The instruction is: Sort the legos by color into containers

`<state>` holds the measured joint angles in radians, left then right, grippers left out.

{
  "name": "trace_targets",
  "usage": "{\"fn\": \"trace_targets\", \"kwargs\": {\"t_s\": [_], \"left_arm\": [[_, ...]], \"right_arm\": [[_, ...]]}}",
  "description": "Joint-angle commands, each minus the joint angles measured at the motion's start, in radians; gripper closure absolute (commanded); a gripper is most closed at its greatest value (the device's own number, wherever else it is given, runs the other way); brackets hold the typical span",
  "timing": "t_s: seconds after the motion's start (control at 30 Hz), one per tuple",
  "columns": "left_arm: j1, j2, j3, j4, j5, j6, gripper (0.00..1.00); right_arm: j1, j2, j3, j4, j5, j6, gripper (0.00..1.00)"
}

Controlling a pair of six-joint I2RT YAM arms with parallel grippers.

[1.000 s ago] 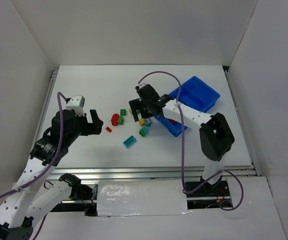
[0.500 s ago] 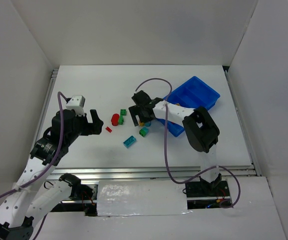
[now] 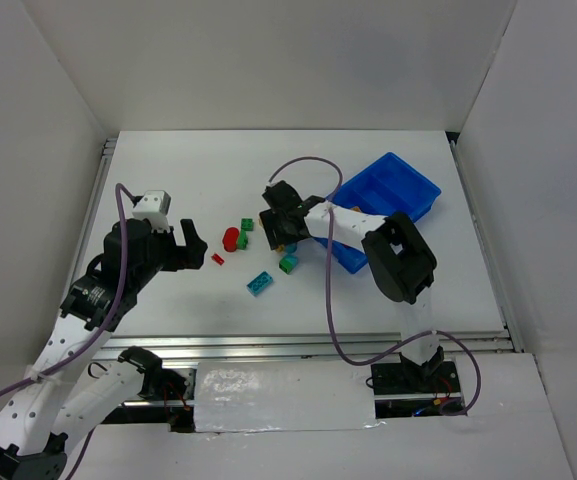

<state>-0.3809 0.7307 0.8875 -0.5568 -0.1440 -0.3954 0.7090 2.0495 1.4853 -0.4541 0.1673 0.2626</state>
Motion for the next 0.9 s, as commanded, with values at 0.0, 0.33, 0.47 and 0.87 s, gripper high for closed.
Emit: {"fn": "trace_targets", "kwargs": {"t_s": [0.0,0.33,0.47,0.87], "left_arm": [[0.005,-0.014,0.013,0.021,0.011,-0.011,0.01],[0.007,0.002,0.1,0.012,0.135,-0.255,0.0],[0.005,0.022,0.12,0.044,0.283,-0.373,0.01],[0.0,0.117,-0.057,0.311,0.678,-0.545,0.06]], "right_arm": [[0.012,-0.087,-0.023,0.077,-0.034,-0.01,1.0],[0.162,-0.581,-0.307,0.265,-0.192,-0.101,1.0],[0.253,-0.69,-0.374,0.296,-0.169,-0.103,1.0],[0.32,-0.845,-0.428,0.353,-0.178,-0.097,1.0]]}}
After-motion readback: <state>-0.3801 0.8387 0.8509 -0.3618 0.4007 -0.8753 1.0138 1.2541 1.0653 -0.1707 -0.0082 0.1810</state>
